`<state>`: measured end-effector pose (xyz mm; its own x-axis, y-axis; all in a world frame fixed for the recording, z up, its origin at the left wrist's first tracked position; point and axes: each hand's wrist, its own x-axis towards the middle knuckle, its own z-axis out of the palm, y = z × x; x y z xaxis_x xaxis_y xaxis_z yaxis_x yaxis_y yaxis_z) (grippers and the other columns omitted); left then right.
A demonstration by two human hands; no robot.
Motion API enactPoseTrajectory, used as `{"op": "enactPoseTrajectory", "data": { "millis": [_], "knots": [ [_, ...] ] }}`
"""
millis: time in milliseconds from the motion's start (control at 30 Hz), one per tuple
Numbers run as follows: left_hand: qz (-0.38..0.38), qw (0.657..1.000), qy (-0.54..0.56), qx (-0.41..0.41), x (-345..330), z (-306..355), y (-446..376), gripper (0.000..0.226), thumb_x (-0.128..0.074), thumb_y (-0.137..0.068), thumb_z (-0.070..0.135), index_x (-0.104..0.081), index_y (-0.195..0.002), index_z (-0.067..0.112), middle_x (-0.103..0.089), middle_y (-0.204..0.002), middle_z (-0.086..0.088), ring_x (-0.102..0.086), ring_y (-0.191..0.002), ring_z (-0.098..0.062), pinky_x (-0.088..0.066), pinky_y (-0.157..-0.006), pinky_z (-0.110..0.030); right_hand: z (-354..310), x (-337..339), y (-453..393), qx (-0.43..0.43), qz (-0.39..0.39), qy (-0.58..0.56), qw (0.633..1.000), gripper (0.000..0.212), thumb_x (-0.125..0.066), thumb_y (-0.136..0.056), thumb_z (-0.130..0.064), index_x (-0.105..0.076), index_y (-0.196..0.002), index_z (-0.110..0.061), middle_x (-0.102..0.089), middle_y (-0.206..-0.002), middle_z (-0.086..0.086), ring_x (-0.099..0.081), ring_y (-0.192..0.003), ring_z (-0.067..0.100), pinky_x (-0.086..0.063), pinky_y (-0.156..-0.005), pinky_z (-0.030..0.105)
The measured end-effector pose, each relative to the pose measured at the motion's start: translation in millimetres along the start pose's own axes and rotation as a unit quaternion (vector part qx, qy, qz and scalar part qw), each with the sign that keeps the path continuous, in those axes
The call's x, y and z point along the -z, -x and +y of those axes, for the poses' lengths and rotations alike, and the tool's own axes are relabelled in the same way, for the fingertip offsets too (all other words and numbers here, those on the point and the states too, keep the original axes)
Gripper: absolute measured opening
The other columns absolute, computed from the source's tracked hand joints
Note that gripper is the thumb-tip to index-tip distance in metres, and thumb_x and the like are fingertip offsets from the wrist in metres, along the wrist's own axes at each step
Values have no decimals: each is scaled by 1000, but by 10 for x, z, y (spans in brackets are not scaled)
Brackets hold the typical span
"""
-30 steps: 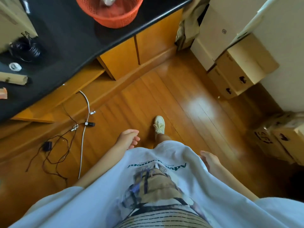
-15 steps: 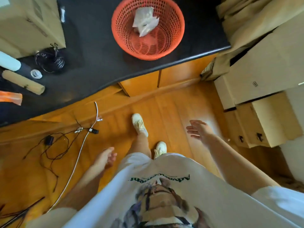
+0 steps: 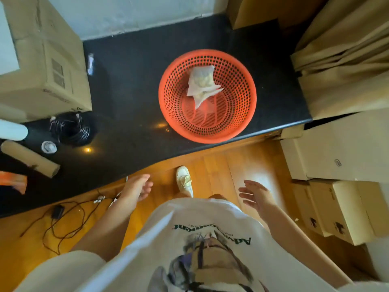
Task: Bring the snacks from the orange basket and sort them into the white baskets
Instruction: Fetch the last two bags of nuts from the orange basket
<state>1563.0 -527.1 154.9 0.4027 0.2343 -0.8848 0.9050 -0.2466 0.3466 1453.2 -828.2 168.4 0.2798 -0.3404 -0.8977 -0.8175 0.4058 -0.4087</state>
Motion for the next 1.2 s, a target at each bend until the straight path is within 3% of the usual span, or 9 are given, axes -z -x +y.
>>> {"op": "enactPoseTrajectory", "data": {
  "millis": [200, 367, 433, 533, 633, 733, 833, 1000, 1200],
  "knots": [
    [-75, 977, -64, -188, -466, 1208, -167, 21, -44, -95, 14, -62, -104, 20, -64, -77, 2, -57, -67, -10, -46, -60, -21, -601, -139, -276, 83, 13, -33, 996, 24, -44, -92, 0, -56, -111, -5, -62, -76, 11, -63, -54, 10, -48, -55, 21],
    [-86, 938, -165, -292, -875, 1738, -520, 25, -44, -94, 11, -58, -111, 24, -64, -94, 4, -62, -83, -7, -51, -76, -24, -1312, -468, -764, 168, -30, -22, 985, 19, -46, -91, 0, -57, -104, -8, -62, -79, 10, -59, -70, 19, -49, -67, 26],
    [-55, 881, -297, -363, -985, 1909, -719, 35, -41, -93, 3, -55, -118, 24, -61, -109, 4, -61, -93, -8, -48, -86, -27, -1535, -642, -1008, 176, -58, -18, 983, 21, -46, -91, 2, -56, -105, -9, -60, -78, 8, -59, -67, 14, -51, -63, 18],
    [-3, 752, -449, -483, -1112, 2201, -1043, 57, -44, -84, -9, -46, -131, 23, -49, -130, 1, -53, -115, -17, -45, -94, -36, -1753, -884, -1417, 180, -76, 28, 980, 26, -49, -89, 5, -55, -112, -3, -56, -76, 4, -58, -58, -2, -49, -59, 12],
    [30, 645, -531, -548, -1242, 2493, -1306, 78, -52, -73, -15, -36, -141, 20, -39, -142, -5, -45, -125, -27, -45, -96, -41, -1859, -1043, -1793, 228, -46, 149, 961, 36, -55, -83, 4, -54, -118, -2, -58, -88, 0, -56, -80, 9, -45, -83, 26],
    [34, 546, -604, -580, -1361, 2730, -1466, 97, -57, -64, -19, -26, -146, 22, -28, -152, -9, -38, -130, -32, -43, -98, -44, -1911, -1141, -2064, 319, -9, 279, 906, 47, -59, -75, 4, -54, -121, -4, -54, -114, 13, -50, -104, 21, -34, -91, 18],
    [21, 470, -634, -614, -1457, 2887, -1544, 102, -55, -66, -18, -17, -149, 26, -17, -157, -11, -28, -139, -33, -38, -103, -45, -1927, -1241, -2252, 394, -16, 351, 850, 56, -62, -73, -2, -49, -128, -7, -46, -128, 14, -40, -122, 28, -32, -106, 33],
    [-7, 391, -644, -657, -1581, 3042, -1628, 101, -50, -67, -21, -18, -148, 30, -15, -158, -8, -20, -144, -29, -33, -108, -43, -1957, -1417, -2494, 428, 20, 388, 816, 73, -68, -76, -30, -36, -140, -20, -29, -147, 6, -27, -133, 25, -24, -112, 38],
    [-28, 352, -646, -676, -1642, 3119, -1690, 104, -54, -67, -20, -17, -147, 34, -17, -158, -5, -23, -143, -28, -40, -102, -43, -1991, -1482, -2623, 453, 3, 397, 798, 83, -70, -71, -41, -28, -142, -32, -20, -151, 6, -24, -137, 28, -26, -112, 42]
  ]
}}
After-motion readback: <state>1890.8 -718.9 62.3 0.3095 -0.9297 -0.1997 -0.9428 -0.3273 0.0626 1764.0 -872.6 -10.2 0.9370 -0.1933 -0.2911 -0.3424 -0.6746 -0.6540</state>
